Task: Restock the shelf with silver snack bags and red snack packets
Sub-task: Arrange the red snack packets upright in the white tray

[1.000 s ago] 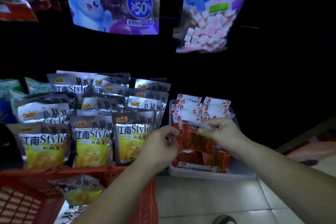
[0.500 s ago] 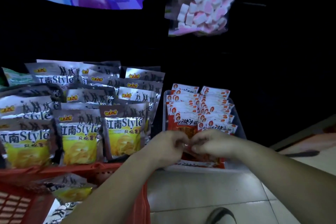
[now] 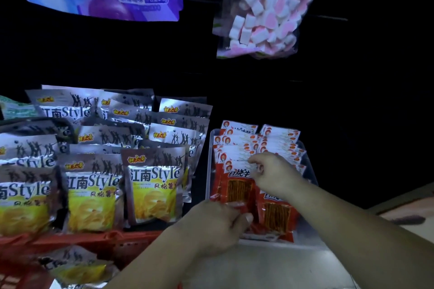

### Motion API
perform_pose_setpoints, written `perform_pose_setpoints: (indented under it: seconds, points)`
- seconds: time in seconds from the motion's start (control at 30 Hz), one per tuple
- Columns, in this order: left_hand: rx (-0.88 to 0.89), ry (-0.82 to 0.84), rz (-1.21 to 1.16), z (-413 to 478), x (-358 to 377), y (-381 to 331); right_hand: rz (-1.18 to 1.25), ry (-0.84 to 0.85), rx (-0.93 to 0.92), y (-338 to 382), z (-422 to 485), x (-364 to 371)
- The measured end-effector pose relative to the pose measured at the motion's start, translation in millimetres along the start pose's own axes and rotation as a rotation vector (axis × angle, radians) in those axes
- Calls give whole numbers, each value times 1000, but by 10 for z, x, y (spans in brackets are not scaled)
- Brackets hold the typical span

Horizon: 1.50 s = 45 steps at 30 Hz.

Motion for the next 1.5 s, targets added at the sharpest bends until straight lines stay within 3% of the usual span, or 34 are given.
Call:
perform_pose_setpoints:
  seconds: [0.33,0.5,0.67,0.8,0.9,1.0,1.07,1.17,1.27,1.4,1.5]
  points:
    - [40,-266,-182,222,-191,155,-256,-107,-154,73,255,113]
    - [46,-180,-134,234,-132,257,-211,-202,-198,122,309,6]
    - [117,-77,-108,121,5,141,88,-149,-119,64,192,-125]
    - [142,-40,56,2,101,56,253,-106,-112,186,-11,-323]
    - [75,-164,-151,-79,27,31,346,-99,-95,304,-142,-480]
    - [-95,-581,-284,-167,-348,155,445,-119,-98,415,-324,-705]
    - [-158,-730,-328,-265,-601,151,501,-105,-124,541,-495,-895]
    - [-136,-642,-648,-336,-829,-25,603,-70,-118,725,-777,-1170]
    - [-130,-694,-943,-510,-1034,-242,728,-185,-81,852,-1082,-1423]
    - [-78,-693,-1066,-838,-1331,-531,1029,-308,-3,966,-1542,-1606]
    - [-75,-674,-1016,-1067,-1550,-673,1110,-339,40,1101,-1811,-1631]
Point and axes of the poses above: each hand's wrist, its own z-axis towards the middle knuckle, its own x-axis out of the palm, y = z × x, the point moved 5 cm from there along z, towards the middle knuckle, and after that the axes turned 5 degrees about -y, right-handed, at the moved point
